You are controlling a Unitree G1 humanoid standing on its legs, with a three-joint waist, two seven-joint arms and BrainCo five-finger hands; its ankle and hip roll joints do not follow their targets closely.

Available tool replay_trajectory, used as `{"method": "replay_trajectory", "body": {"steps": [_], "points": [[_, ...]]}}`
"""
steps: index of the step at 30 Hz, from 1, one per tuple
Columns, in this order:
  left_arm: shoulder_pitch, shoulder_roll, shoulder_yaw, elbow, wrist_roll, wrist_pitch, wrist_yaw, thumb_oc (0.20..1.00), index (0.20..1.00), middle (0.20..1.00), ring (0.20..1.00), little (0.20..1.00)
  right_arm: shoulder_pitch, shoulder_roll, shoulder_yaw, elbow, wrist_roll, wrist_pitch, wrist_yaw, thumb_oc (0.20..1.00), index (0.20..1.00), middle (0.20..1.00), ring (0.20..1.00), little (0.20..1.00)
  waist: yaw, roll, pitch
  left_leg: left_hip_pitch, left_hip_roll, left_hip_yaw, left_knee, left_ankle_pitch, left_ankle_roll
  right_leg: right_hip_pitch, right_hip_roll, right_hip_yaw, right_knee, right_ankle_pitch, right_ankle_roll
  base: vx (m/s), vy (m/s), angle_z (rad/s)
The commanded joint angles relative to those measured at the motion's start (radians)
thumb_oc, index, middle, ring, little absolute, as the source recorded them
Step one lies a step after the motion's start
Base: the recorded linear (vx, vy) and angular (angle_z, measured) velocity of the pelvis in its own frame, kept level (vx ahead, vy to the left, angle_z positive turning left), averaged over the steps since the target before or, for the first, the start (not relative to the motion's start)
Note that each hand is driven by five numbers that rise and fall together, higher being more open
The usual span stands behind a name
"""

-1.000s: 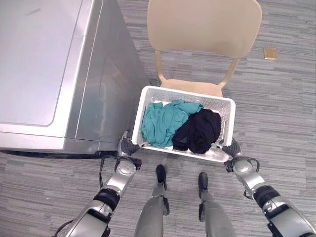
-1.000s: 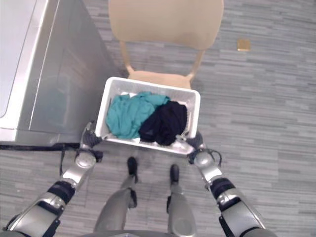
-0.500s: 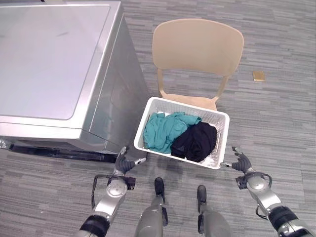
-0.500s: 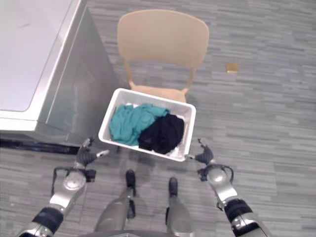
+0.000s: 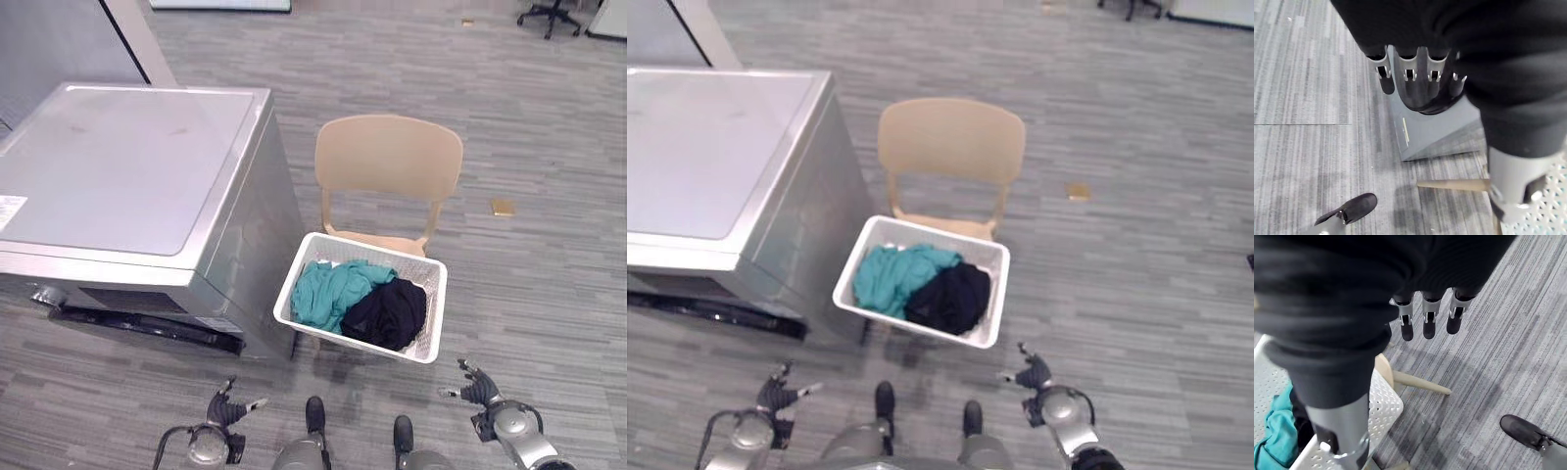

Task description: Grab the laundry basket,head to the washer,open it,put in the laundry and shut it.

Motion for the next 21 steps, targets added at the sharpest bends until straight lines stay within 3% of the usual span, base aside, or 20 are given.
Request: {"method": "replay_trajectory", "body": {"steps": [1,6,9,12,14,15,16,17,20,21], "points": [[-0.079,0.01,0.009,0.032,0.026,-0.018,0.032,1.0,1.0,1.0,1.0,1.0,-0.044,0.0,0.009,-0.007,0.015,-0.029,-0.016,1.0,1.0,1.0,1.0,1.0,0.015,-0.029,0.045,-0.069,-0.024,-0.009,0.17,-0.141,-0.023,-0.076,0.023,-0.004,0.118,-0.146,-0.02,-0.21,-0.044,0.1],[-0.124,-0.007,-0.006,0.049,0.008,-0.03,0.045,1.0,1.0,1.0,1.0,1.0,-0.07,0.018,0.033,0.047,0.034,-0.029,-0.03,1.0,1.0,1.0,1.0,1.0,0.016,-0.036,0.067,-0.161,-0.018,-0.021,0.266,-0.166,-0.042,-0.113,-0.002,-0.027,0.099,-0.128,-0.029,-0.14,0.051,0.69],[-0.158,-0.026,-0.024,0.083,0.004,-0.04,0.054,1.0,1.0,1.0,1.0,1.0,-0.092,0.034,0.047,0.113,0.037,-0.018,-0.021,1.0,1.0,1.0,1.0,1.0,0.005,-0.047,0.052,-0.141,0.092,-0.011,0.216,-0.141,-0.061,-0.119,-0.067,-0.072,0.07,-0.107,0.001,0.04,0.294,0.52],[-0.176,-0.028,-0.039,0.079,0.003,-0.046,0.062,1.0,1.0,1.0,1.0,1.0,-0.085,0.039,0.047,0.115,0.039,-0.011,-0.014,1.0,1.0,1.0,1.0,1.0,0.001,-0.044,0.045,-0.15,0.166,0.017,0.152,-0.084,-0.079,-0.103,-0.114,-0.111,0.063,-0.104,0.022,0.13,0.368,0.6],[-0.185,-0.025,-0.049,0.067,0.009,-0.045,0.058,1.0,1.0,1.0,1.0,1.0,-0.075,0.051,0.037,0.113,0.045,-0.006,-0.008,1.0,1.0,1.0,1.0,1.0,-0.006,-0.036,0.036,-0.138,0.193,0.064,0.12,-0.077,-0.093,-0.086,-0.146,-0.141,0.054,-0.096,0.04,0.16,0.405,0.76],[-0.188,-0.025,-0.059,0.06,0.018,-0.046,0.053,1.0,1.0,1.0,1.0,1.0,-0.068,0.058,0.028,0.12,0.052,-0.004,-0.008,1.0,1.0,1.0,1.0,1.0,-0.008,-0.03,0.029,-0.15,0.188,0.071,0.126,-0.076,-0.096,-0.066,-0.167,-0.167,0.041,-0.086,0.052,0.27,0.629,0.57],[-0.198,-0.022,-0.078,0.056,0.037,-0.049,0.047,1.0,1.0,1.0,1.0,1.0,-0.08,0.071,0.027,0.125,0.052,-0.003,-0.014,1.0,1.0,1.0,1.0,1.0,-0.009,-0.041,0.023,-0.207,0.134,0.038,0.204,-0.111,-0.089,-0.051,-0.22,-0.181,0.033,-0.051,0.066,0.21,0.488,0.53],[-0.198,-0.022,-0.078,0.056,0.037,-0.049,0.047,1.0,1.0,1.0,1.0,1.0,-0.08,0.071,0.027,0.125,0.052,-0.003,-0.014,1.0,1.0,1.0,1.0,1.0,-0.01,-0.041,0.022,-0.21,0.133,0.037,0.207,-0.112,-0.089,-0.051,-0.22,-0.183,0.033,-0.051,0.066,0.2,0.469,0.74],[-0.208,0.013,-0.076,0.043,0.058,-0.044,0.041,1.0,1.0,1.0,1.0,1.0,-0.097,0.094,0.04,0.108,0.051,0.0,-0.012,1.0,1.0,1.0,1.0,1.0,0.005,-0.061,0.03,-0.234,0.064,0.012,0.255,-0.178,-0.047,-0.08,-0.253,-0.143,0.087,-0.043,0.056,0.14,0.324,0.74],[-0.21,0.028,-0.071,0.034,0.061,-0.036,0.043,1.0,1.0,1.0,1.0,1.0,-0.118,0.101,0.061,0.09,0.042,0.0,-0.018,1.0,1.0,1.0,1.0,1.0,0.01,-0.059,0.033,-0.216,0.039,0.008,0.239,-0.186,-0.021,-0.119,-0.231,-0.091,0.168,-0.05,0.037,0.15,0.313,0.42]]}}
